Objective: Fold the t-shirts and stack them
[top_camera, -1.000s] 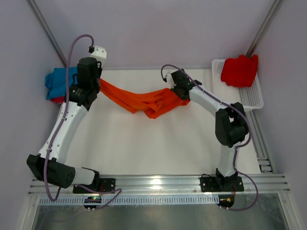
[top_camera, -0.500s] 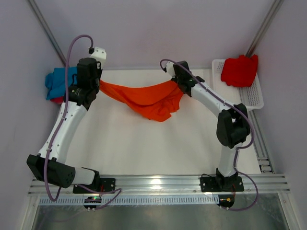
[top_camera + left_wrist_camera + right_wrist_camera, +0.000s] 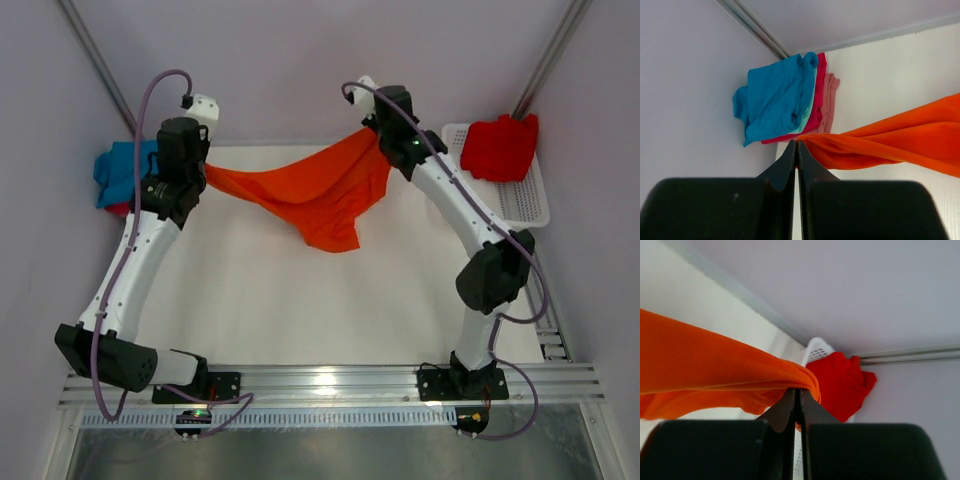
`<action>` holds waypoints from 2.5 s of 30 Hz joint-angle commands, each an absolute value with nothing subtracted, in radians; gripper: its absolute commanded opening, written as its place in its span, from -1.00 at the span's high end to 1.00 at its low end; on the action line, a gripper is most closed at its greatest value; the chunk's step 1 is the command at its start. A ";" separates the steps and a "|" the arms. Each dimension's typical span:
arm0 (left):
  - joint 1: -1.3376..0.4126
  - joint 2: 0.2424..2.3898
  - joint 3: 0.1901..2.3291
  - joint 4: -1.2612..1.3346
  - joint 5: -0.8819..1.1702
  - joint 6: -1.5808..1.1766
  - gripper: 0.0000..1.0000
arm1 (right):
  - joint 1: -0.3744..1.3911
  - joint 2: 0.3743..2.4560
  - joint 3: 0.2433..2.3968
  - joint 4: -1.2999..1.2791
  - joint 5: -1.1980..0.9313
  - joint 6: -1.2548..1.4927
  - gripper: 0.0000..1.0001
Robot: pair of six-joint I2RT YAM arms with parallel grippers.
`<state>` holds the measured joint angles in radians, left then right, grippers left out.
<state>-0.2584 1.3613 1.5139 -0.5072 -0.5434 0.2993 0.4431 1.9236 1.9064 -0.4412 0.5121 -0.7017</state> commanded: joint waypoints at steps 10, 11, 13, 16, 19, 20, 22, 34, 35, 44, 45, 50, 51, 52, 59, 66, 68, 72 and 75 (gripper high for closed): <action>-0.252 1.189 1.666 -0.545 -0.514 0.238 1.00 | 0.442 1.382 2.062 -0.675 0.379 -0.557 0.94; -0.252 1.174 1.658 -0.548 -0.512 0.233 1.00 | 0.442 1.334 2.051 -0.692 0.368 -0.551 0.94; -0.252 1.126 1.626 -0.557 -0.500 0.226 1.00 | 0.442 1.286 2.011 -0.718 0.362 -0.529 0.94; -0.253 1.082 1.570 -0.568 -0.495 0.216 1.00 | 0.440 1.192 1.961 -0.759 0.316 -0.519 0.94; -0.252 1.022 1.517 -0.575 -0.485 0.204 1.00 | 0.442 1.122 1.939 -0.804 0.244 -0.491 0.94; -0.252 0.997 1.508 -0.583 -0.482 0.198 1.00 | 0.442 1.106 1.930 -0.805 0.233 -0.485 0.94; -0.253 0.979 1.490 -0.587 -0.474 0.196 1.00 | 0.442 1.083 1.896 -0.798 0.233 -0.488 0.94; -0.252 1.025 1.441 -0.614 -0.384 0.207 1.00 | 0.442 1.296 1.376 -0.456 0.227 -0.606 0.94; -0.252 1.028 1.427 -0.609 -0.385 0.204 1.00 | 0.440 1.368 1.352 -0.424 0.242 -0.607 0.94; -0.252 1.095 1.181 -0.457 -0.417 0.204 1.00 | 0.436 1.776 1.431 -0.269 0.264 -0.627 0.94; -0.252 1.106 1.178 -0.448 -0.428 0.218 1.00 | 0.436 1.831 1.471 -0.258 0.274 -0.629 0.94; -0.252 1.176 1.213 -0.397 -0.434 0.258 1.00 | 0.434 1.960 1.592 -0.151 0.383 -0.672 0.94; -0.252 1.198 1.226 -0.403 -0.416 0.246 1.00 | 0.434 1.980 1.601 -0.088 0.406 -0.684 0.94; -0.252 1.207 1.239 -0.408 -0.407 0.232 1.00 | 0.434 2.018 1.612 -0.059 0.457 -0.693 0.94; -0.252 1.264 1.316 -0.443 -0.339 0.158 1.00 | 0.434 2.100 1.667 0.137 0.644 -0.735 -0.99; -0.253 1.249 1.325 -0.453 -0.339 0.146 1.00 | 0.436 1.904 1.557 -0.144 0.392 -0.557 -0.99; -0.253 1.246 1.327 -0.462 -0.342 0.147 1.00 | 0.437 1.773 1.461 -0.233 0.211 -0.506 -0.99; -0.252 1.249 1.331 -0.465 -0.338 0.144 1.00 | 0.443 1.617 1.327 -0.434 -0.212 -0.528 -0.99; -0.252 1.255 1.341 -0.477 -0.321 0.129 1.00 | 0.445 1.553 1.253 -0.517 -0.308 -0.580 -0.95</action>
<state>-0.2569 1.2636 1.2911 -0.4908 -0.3424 0.1585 0.4377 1.5993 1.3037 -0.3832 -0.0635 -0.5724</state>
